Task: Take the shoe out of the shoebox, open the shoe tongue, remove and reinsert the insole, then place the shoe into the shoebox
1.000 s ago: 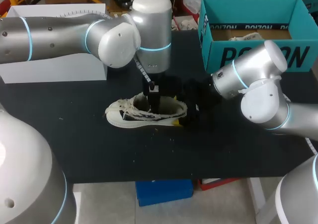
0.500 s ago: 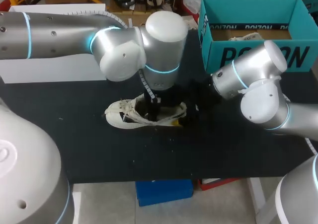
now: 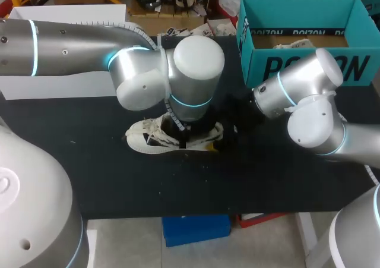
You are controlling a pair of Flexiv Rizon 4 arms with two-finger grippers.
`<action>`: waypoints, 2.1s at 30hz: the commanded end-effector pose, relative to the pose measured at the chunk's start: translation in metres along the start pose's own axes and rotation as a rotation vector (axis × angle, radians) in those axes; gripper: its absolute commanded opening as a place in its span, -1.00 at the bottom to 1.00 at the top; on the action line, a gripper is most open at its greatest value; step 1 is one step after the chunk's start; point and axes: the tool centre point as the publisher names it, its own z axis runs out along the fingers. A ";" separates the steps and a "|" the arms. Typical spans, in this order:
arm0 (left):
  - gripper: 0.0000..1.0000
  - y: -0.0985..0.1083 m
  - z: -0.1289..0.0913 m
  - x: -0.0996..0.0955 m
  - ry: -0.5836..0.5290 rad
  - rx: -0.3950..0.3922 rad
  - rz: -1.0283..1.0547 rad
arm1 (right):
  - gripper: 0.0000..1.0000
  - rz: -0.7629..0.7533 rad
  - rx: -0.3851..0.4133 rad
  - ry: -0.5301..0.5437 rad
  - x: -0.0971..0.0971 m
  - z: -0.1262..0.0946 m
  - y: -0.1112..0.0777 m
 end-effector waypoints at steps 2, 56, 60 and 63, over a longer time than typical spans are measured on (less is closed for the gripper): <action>0.01 -0.001 0.016 0.009 -0.059 0.001 -0.007 | -1.00 0.002 0.004 -0.001 -0.001 0.002 -0.001; -1.00 0.000 -0.013 -0.024 0.001 0.158 -0.134 | -1.00 0.002 0.004 -0.001 -0.001 0.002 -0.001; -1.00 0.004 -0.015 -0.027 0.036 0.177 -0.155 | -1.00 0.002 0.004 -0.001 -0.001 0.002 -0.001; -1.00 0.006 -0.018 -0.029 0.054 0.194 -0.167 | -1.00 0.002 0.004 -0.001 -0.001 0.002 -0.001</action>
